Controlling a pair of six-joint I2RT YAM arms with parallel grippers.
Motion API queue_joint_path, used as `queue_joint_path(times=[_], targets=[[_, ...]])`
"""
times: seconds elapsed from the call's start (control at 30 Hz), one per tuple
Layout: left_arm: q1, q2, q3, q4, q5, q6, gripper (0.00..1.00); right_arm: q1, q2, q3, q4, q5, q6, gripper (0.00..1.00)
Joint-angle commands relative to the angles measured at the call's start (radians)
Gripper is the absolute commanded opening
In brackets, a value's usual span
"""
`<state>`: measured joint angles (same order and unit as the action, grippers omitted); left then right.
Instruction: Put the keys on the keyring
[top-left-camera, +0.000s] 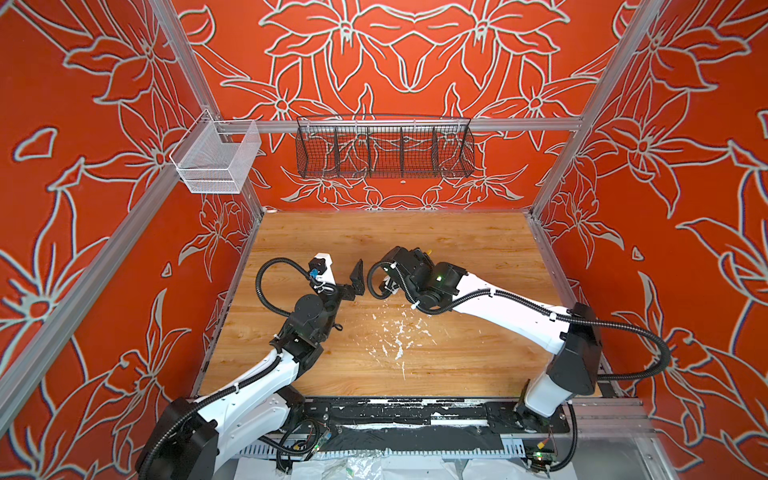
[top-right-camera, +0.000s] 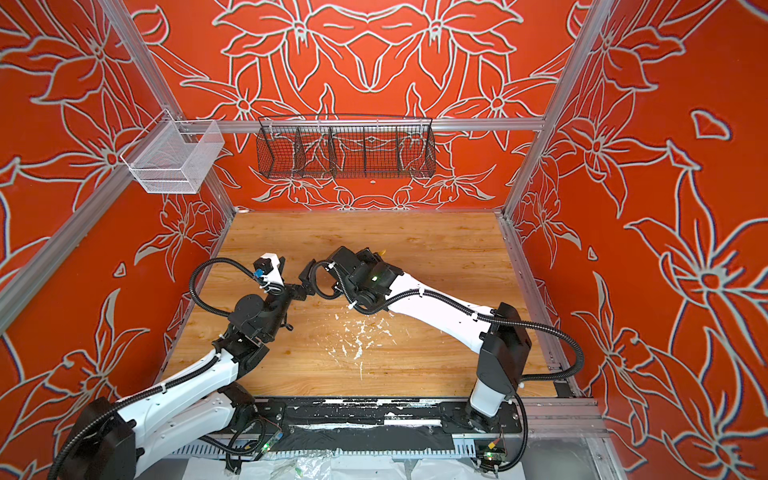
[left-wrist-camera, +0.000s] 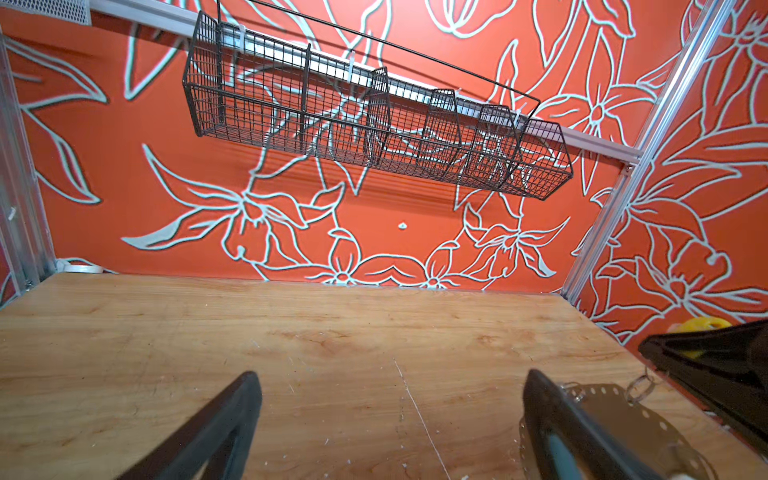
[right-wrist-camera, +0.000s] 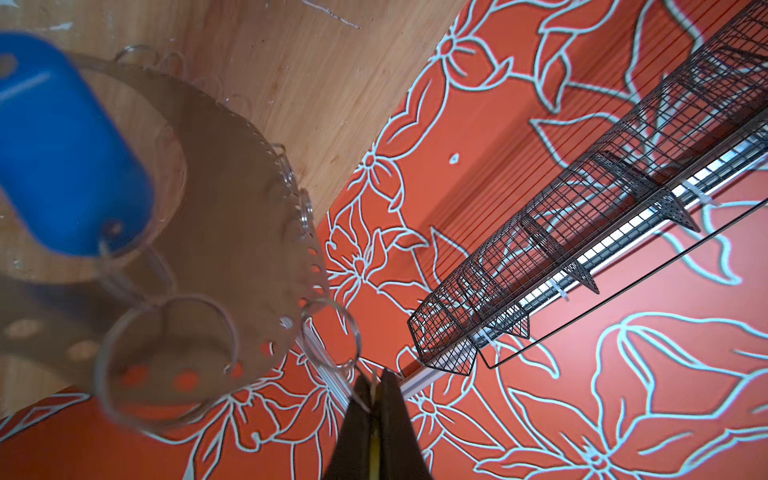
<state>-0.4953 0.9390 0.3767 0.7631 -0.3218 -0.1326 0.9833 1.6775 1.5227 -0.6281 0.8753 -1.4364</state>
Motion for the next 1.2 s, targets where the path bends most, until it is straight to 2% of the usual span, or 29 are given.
queue_joint_path(times=[0.0, 0.13, 0.37, 0.63, 0.83, 1.03, 1.17], targets=[[0.01, 0.01, 0.009, 0.011, -0.031, -0.028, 0.97, 0.008, -0.03, 0.005, 0.003, -0.026, 0.036, 0.0], [0.013, 0.004, 0.006, 0.006, -0.064, -0.042, 0.97, 0.006, -0.035, 0.016, -0.002, -0.095, 0.104, 0.0], [0.017, -0.04, -0.018, 0.005, -0.09, -0.065, 0.97, 0.005, -0.069, 0.011, 0.086, -0.28, 0.205, 0.0], [0.024, -0.072, -0.043, 0.021, -0.146, -0.095, 0.97, 0.004, -0.076, 0.019, 0.171, -0.364, 0.297, 0.0], [0.034, -0.085, -0.046, 0.002, -0.154, -0.122, 0.97, -0.028, -0.126, 0.01, 0.22, -0.532, 0.47, 0.0], [0.041, -0.085, -0.045, -0.002, -0.142, -0.134, 0.97, -0.091, -0.194, -0.024, 0.278, -0.647, 0.71, 0.0], [0.044, -0.084, -0.044, -0.013, -0.138, -0.142, 0.97, -0.115, -0.257, -0.12, 0.384, -0.712, 0.83, 0.0]])
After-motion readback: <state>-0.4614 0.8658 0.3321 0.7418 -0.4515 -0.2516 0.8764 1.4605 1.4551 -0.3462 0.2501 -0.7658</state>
